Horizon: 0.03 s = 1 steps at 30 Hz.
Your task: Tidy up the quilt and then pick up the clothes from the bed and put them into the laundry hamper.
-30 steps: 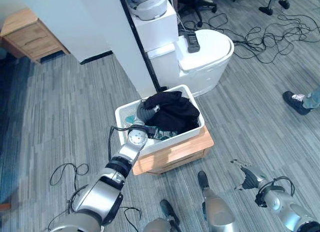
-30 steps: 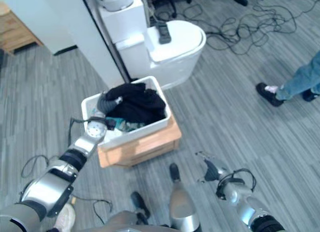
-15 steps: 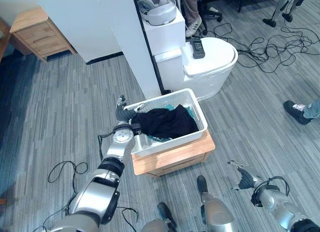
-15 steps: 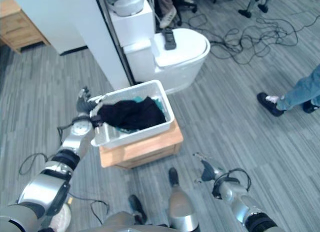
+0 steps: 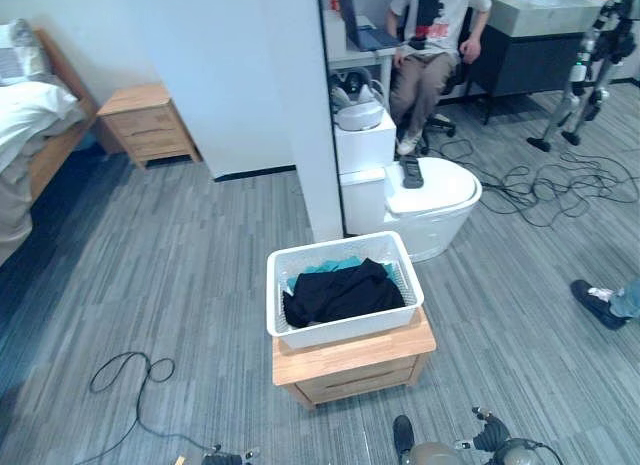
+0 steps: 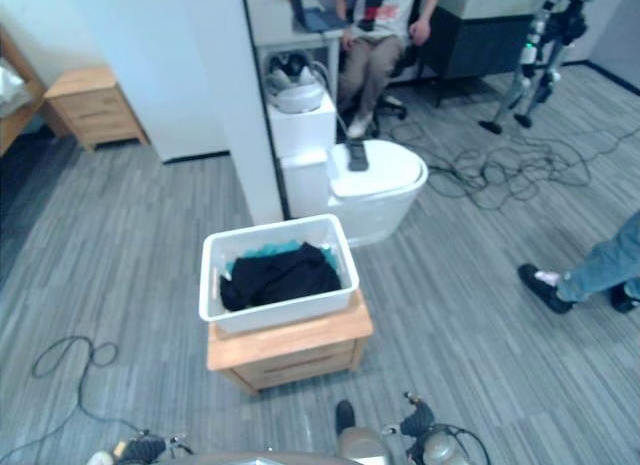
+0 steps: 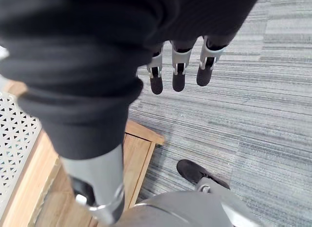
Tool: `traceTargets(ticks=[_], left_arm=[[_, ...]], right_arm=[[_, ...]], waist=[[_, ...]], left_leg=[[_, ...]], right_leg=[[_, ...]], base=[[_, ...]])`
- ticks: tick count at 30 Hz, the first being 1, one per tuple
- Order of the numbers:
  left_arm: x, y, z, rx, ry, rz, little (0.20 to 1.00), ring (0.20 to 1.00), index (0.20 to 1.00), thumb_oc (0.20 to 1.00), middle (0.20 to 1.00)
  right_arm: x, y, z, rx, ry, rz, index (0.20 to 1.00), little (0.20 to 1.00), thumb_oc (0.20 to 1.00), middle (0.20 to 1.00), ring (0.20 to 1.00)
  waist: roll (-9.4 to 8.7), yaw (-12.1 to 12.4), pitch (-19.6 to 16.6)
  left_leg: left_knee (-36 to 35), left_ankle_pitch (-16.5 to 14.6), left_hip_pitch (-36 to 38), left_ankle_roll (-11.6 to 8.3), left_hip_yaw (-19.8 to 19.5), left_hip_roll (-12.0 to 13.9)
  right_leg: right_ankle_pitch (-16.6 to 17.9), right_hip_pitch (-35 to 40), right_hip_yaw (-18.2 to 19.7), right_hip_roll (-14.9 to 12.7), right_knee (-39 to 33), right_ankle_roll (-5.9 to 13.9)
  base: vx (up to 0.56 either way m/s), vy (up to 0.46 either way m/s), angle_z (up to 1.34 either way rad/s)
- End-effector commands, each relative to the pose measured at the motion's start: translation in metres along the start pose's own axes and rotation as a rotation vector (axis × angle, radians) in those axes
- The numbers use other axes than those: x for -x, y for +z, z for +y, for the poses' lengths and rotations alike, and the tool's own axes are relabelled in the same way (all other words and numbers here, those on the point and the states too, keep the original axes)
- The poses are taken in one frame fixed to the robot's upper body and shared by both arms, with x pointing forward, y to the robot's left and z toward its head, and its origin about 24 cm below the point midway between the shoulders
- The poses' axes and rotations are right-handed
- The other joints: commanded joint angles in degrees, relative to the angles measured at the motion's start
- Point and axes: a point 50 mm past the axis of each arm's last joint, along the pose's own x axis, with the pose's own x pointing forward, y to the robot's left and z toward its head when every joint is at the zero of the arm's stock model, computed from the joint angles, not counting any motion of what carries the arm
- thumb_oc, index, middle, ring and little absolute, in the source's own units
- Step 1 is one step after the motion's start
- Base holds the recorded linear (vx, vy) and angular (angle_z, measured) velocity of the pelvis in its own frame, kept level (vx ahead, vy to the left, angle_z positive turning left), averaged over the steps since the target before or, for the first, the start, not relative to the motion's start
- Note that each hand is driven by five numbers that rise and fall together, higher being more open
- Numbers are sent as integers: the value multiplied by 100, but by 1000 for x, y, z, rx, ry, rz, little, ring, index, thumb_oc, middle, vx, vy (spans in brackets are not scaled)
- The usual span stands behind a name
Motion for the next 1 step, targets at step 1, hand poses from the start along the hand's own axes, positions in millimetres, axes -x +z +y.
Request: traceTargets(ticks=[1], left_arm=[[-7, 48, -3, -27, -10, -117, 1000, 1000, 1000, 1000, 1000]], right_arm=[[-7, 17, -8, 131, -3, -30, 1000, 1000, 1000, 1000, 1000]], waist=[[-9, -45, 172]], left_leg=[[15, -91, -95, -289, -171, 319]], right_leg=[[-926, 266, 71, -431, 274, 752]], base=[[0, 0, 0]])
